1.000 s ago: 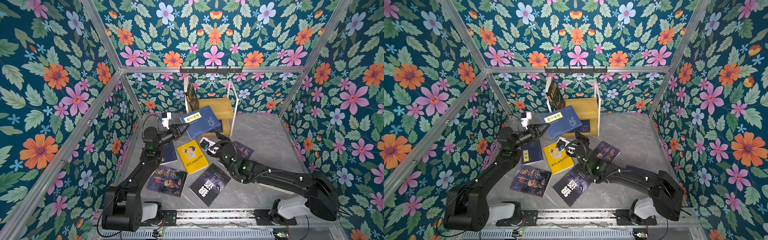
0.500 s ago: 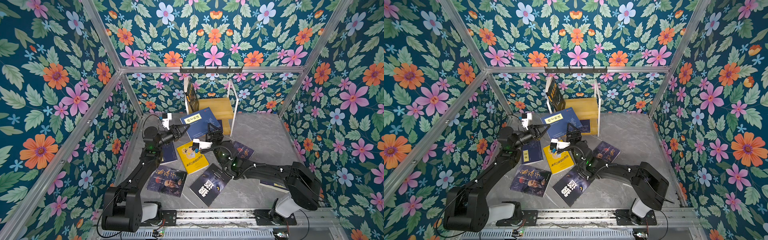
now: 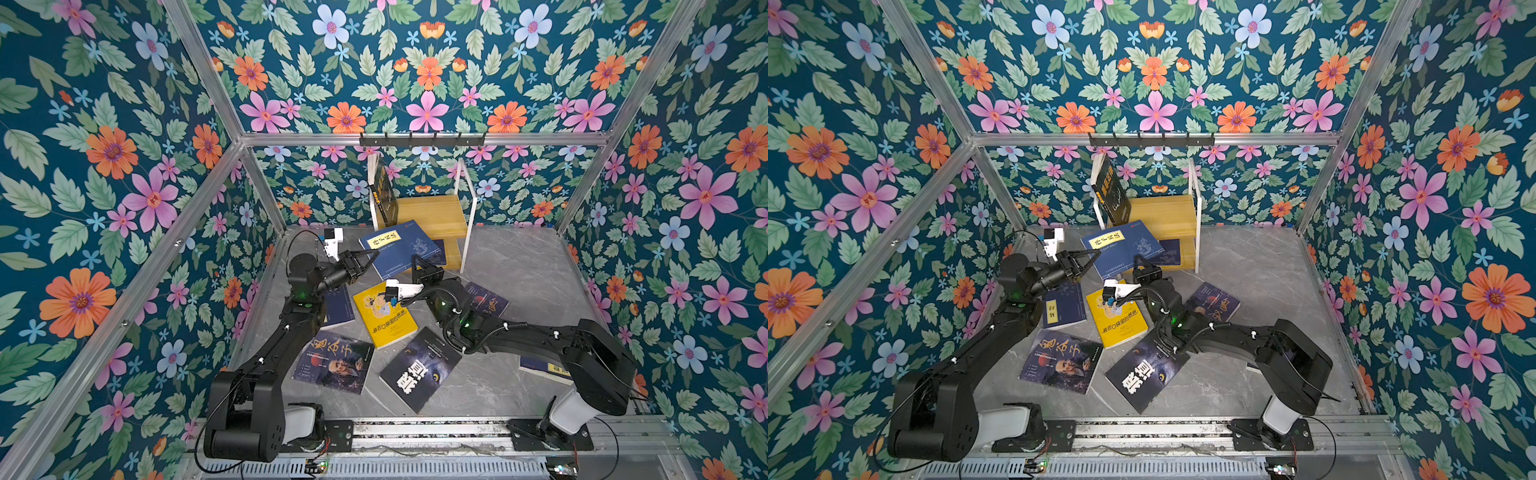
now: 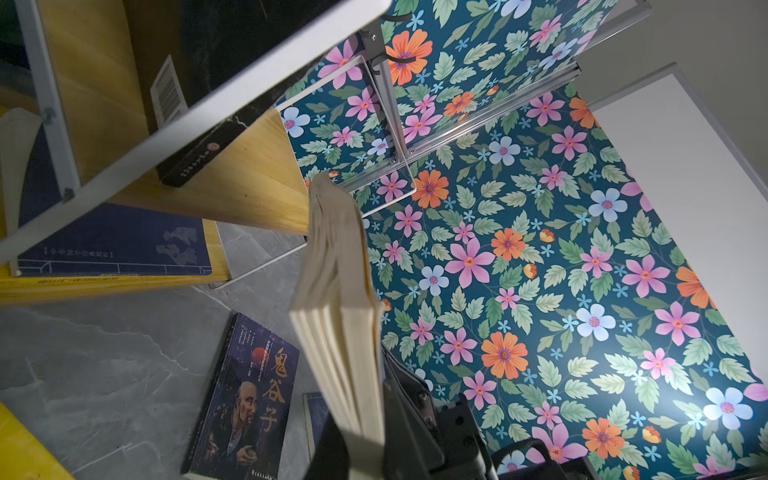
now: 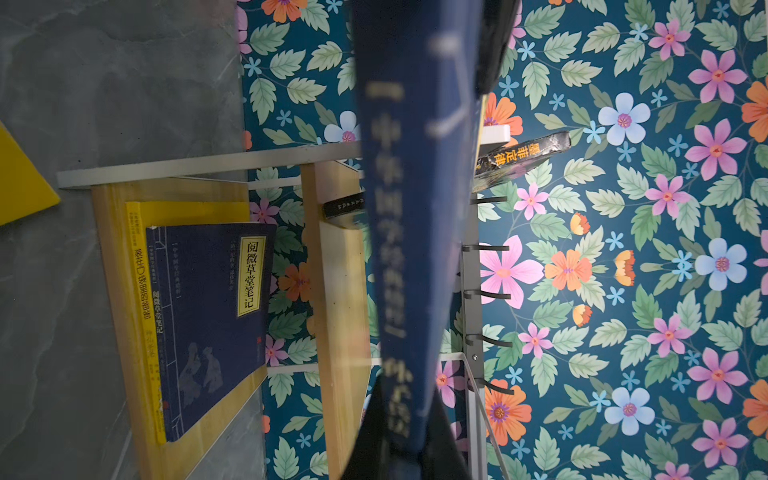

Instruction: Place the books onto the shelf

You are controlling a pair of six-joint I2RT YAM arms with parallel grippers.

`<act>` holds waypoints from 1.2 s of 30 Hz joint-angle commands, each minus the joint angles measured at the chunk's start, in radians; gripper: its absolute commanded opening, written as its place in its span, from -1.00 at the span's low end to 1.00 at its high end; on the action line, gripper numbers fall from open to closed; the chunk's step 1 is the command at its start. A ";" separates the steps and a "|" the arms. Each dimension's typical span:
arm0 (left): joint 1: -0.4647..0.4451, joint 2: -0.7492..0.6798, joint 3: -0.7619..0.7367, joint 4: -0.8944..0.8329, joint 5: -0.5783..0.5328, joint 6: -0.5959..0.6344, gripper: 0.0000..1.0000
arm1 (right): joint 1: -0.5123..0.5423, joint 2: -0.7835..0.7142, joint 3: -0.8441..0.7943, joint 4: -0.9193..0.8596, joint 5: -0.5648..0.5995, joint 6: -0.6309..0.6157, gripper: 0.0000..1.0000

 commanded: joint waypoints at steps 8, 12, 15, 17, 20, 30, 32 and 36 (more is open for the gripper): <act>0.013 0.007 0.009 -0.010 -0.009 0.068 0.01 | 0.001 -0.023 -0.077 0.032 0.043 0.016 -1.00; 0.045 -0.005 0.028 -0.141 -0.047 0.148 0.28 | 0.011 -0.051 -0.114 -0.007 0.064 0.044 -1.00; 0.076 -0.019 0.038 -0.231 -0.087 0.243 0.40 | 0.017 -0.066 -0.144 -0.036 0.087 0.074 -1.00; 0.084 -0.027 0.060 -0.350 -0.133 0.354 0.57 | 0.019 -0.075 -0.167 -0.063 0.095 0.098 -1.00; 0.088 -0.037 0.096 -0.524 -0.220 0.534 0.78 | 0.021 -0.083 -0.182 -0.114 0.110 0.143 -1.00; 0.108 -0.061 0.080 -0.689 -0.399 0.796 1.00 | -0.033 -0.026 -0.112 -0.313 0.172 0.278 -1.00; 0.110 -0.065 0.085 -0.716 -0.450 0.828 0.99 | -0.058 -0.007 -0.079 -0.342 0.181 0.291 -1.00; 0.124 -0.073 0.084 -0.729 -0.527 0.828 0.99 | -0.104 0.047 0.003 -0.405 0.195 0.310 -1.00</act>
